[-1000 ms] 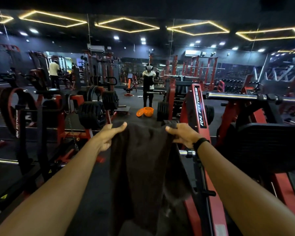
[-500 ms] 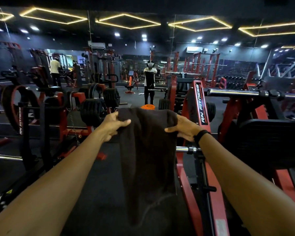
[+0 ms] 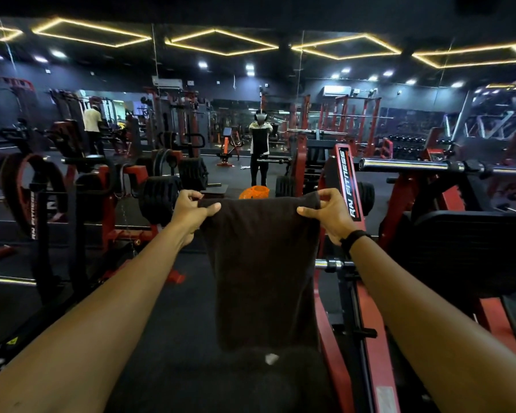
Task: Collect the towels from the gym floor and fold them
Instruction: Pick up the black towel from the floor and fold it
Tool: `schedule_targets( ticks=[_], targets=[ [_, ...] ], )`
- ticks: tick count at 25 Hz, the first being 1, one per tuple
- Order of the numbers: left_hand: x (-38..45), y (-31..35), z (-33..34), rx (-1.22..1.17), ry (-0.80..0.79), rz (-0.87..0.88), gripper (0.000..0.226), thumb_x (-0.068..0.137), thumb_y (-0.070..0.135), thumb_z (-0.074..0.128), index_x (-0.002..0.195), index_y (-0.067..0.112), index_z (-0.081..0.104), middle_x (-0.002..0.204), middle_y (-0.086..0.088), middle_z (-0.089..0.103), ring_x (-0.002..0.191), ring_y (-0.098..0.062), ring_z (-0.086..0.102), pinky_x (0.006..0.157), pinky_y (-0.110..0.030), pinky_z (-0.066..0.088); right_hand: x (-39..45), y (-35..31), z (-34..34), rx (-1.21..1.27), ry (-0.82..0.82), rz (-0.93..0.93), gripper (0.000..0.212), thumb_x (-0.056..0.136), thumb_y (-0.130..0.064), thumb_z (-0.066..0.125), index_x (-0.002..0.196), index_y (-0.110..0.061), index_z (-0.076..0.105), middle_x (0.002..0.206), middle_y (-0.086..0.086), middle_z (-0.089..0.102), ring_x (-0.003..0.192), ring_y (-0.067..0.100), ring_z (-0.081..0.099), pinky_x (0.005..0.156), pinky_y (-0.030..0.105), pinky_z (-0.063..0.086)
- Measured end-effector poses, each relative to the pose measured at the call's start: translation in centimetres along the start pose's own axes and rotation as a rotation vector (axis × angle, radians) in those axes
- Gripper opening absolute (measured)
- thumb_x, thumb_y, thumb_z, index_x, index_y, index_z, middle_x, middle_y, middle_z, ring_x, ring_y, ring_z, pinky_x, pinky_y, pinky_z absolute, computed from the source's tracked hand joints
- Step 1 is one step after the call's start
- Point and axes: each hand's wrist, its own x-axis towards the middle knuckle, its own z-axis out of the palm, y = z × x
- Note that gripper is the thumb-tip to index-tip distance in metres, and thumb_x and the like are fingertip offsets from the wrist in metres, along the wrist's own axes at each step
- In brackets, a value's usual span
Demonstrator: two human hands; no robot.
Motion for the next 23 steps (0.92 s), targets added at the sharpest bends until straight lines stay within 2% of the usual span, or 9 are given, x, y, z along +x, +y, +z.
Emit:
schedule_targets(
  ticks=[3,8,11,14,16,18,20,21,23],
  targets=[
    [-0.1,-0.3,0.0,0.012,-0.148,0.029,0.066,0.064,-0.003,0.083,0.119,0.011,0.051,0.107,-0.008,0.060,0.095,-0.018,0.060,0.070,-0.024,0.051,0.2,0.2,-0.7,0.003,-0.033,-0.003,0.072,0.069,0.005,0.077,0.131,-0.013,0.045,0.115,0.010,0.060,0.105,0.022,0.060,0.091,0.037,0.052],
    [0.3,-1.2,0.0,0.455,-0.064,0.223,0.033,0.066,0.012,0.085,0.095,0.012,0.071,0.094,-0.002,0.066,0.088,-0.015,0.060,0.074,-0.027,0.050,0.2,1.4,-1.2,-0.592,-0.042,-0.226,0.020,0.077,-0.012,0.077,0.095,-0.010,0.071,0.098,0.005,0.067,0.095,0.018,0.061,0.089,0.035,0.051],
    [0.6,-1.4,0.1,0.605,-0.084,0.270,0.018,0.071,0.019,0.082,0.083,0.014,0.069,0.087,-0.002,0.066,0.086,-0.016,0.060,0.070,-0.027,0.046,0.1,1.9,-1.6,-0.739,-0.035,-0.254,0.011,0.079,-0.018,0.077,0.084,-0.011,0.069,0.091,0.004,0.064,0.088,0.014,0.057,0.080,0.029,0.047],
    [0.2,-2.1,-0.1,0.670,-0.343,0.039,0.014,0.076,0.019,0.078,0.081,0.012,0.066,0.081,-0.003,0.064,0.081,-0.017,0.060,0.063,-0.024,0.046,-0.2,2.5,-2.5,-0.825,-0.218,-0.150,0.016,0.077,-0.021,0.078,0.071,-0.021,0.064,0.080,-0.002,0.063,0.079,0.010,0.057,0.072,0.023,0.043],
    [-0.7,-1.8,-0.1,0.690,-0.543,-0.143,0.010,0.080,0.015,0.075,0.083,0.012,0.066,0.081,-0.003,0.064,0.077,-0.014,0.060,0.065,-0.025,0.050,-0.2,2.5,-3.0,-0.904,-0.388,-0.075,0.019,0.076,-0.022,0.079,0.067,-0.024,0.063,0.072,-0.006,0.060,0.070,0.006,0.055,0.071,0.027,0.044],
    [-0.4,-0.7,-0.1,0.488,-0.490,-0.090,0.010,0.082,0.018,0.073,0.088,0.016,0.065,0.085,-0.001,0.065,0.083,-0.016,0.061,0.069,-0.027,0.049,0.0,0.7,-3.6,-0.754,-0.399,-0.071,0.013,0.076,-0.023,0.078,0.078,-0.015,0.068,0.078,0.000,0.064,0.074,0.011,0.059,0.072,0.030,0.048],
    [0.9,0.1,-0.5,0.051,-0.377,-0.031,0.033,0.079,0.026,0.075,0.107,0.019,0.060,0.101,0.000,0.066,0.103,-0.020,0.061,0.085,-0.034,0.050,0.7,-1.2,-4.6,-0.222,-0.283,-0.033,0.046,0.071,-0.032,0.079,0.108,-0.009,0.066,0.104,0.006,0.069,0.096,0.018,0.066,0.084,0.034,0.052],
    [1.5,0.3,-0.7,-0.008,-0.407,-0.062,0.050,0.073,0.031,0.079,0.116,0.021,0.055,0.110,0.000,0.066,0.109,-0.019,0.060,0.095,-0.039,0.046,0.9,-1.6,-4.9,-0.035,-0.303,0.053,0.058,0.067,-0.036,0.080,0.117,-0.013,0.062,0.113,0.005,0.069,0.104,0.020,0.066,0.087,0.036,0.054],
    [0.6,-1.0,-0.3,0.222,-0.585,-0.185,0.069,0.062,0.034,0.087,0.121,0.020,0.056,0.115,0.001,0.067,0.111,-0.018,0.060,0.102,-0.041,0.043,-0.5,-0.3,-4.3,0.018,-0.454,0.248,0.050,0.072,-0.026,0.077,0.118,-0.016,0.062,0.113,0.004,0.069,0.102,0.019,0.068,0.079,0.035,0.058]
  ],
)
